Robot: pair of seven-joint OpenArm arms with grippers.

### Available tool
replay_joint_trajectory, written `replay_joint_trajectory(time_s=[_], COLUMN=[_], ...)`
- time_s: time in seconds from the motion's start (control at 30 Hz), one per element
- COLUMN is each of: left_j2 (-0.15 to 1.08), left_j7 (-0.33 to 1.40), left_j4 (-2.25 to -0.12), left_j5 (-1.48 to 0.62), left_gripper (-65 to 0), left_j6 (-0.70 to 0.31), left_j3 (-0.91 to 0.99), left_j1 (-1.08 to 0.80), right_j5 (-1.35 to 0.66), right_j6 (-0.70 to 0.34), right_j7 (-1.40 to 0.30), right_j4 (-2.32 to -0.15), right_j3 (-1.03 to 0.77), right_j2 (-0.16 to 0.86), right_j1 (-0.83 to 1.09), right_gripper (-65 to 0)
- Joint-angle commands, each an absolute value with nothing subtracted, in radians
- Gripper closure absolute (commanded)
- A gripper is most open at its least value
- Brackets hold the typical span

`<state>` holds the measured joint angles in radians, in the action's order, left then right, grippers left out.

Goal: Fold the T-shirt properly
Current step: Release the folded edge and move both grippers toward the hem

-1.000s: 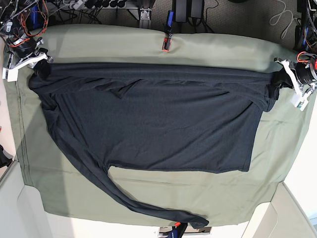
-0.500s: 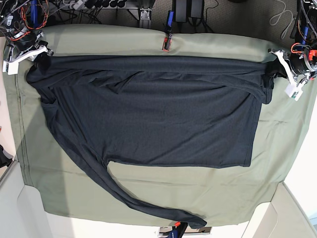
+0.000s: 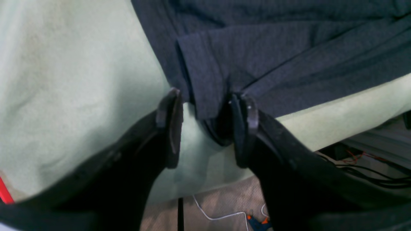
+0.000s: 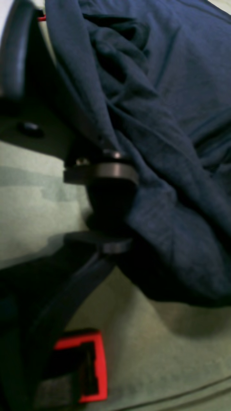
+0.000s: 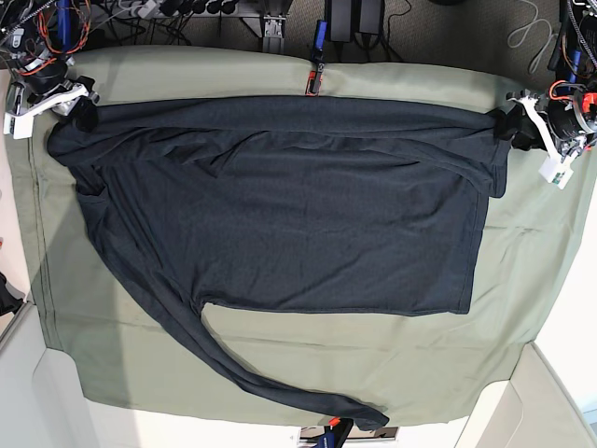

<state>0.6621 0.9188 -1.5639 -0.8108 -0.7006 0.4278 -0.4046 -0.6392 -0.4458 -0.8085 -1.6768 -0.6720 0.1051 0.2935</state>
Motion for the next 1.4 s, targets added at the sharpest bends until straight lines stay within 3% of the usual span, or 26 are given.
replay_joint_trajectory(time_s=[0.0, 0.07, 0.23, 0.63, 0.8, 1.1, 1.37], left_j2=[0.691, 0.702, 0.731, 0.746, 0.752, 0.78, 0.798], left_j7=[0.902, 0.902, 0.902, 0.894, 0.895, 0.878, 0.852], left_j4=[-1.574, -1.574, -1.574, -1.575, -1.575, -1.575, -1.572], left_j5=[-0.828, -0.844, -0.859, -0.899, -0.926, -1.003, -1.002], left_gripper=[-27.7, -27.7, -27.7, -27.7, -27.7, -27.7, -27.7], left_j6=[-0.698, -0.698, -0.698, -0.698, -0.698, -0.698, -0.698], left_j3=[0.442, 0.442, 0.442, 0.442, 0.442, 0.442, 0.442], left_j1=[-0.402, -0.402, -0.401, -0.399, -0.368, -0.306, -0.276], right_j5=[-0.659, -0.654, -0.619, -0.513, -0.482, -0.385, -0.268], right_j6=[-0.453, -0.453, -0.453, -0.407, -0.378, -0.362, -0.362], right_j7=[-0.786, -0.786, -0.785, -0.739, -0.725, -0.71, -0.68], right_j4=[-1.704, -1.725, -1.803, -1.834, -1.815, -1.539, -1.227], right_j3=[-0.679, -0.682, -0.693, -0.693, -0.692, -0.657, -0.445], right_j2=[0.119, 0.119, 0.123, 0.236, 0.252, 0.253, 0.252], right_j1=[0.291, 0.291, 0.291, 0.282, 0.175, -0.149, -0.382], right_gripper=[-22.8, -22.8, -30.9, -30.9, -30.9, -30.9, -30.9])
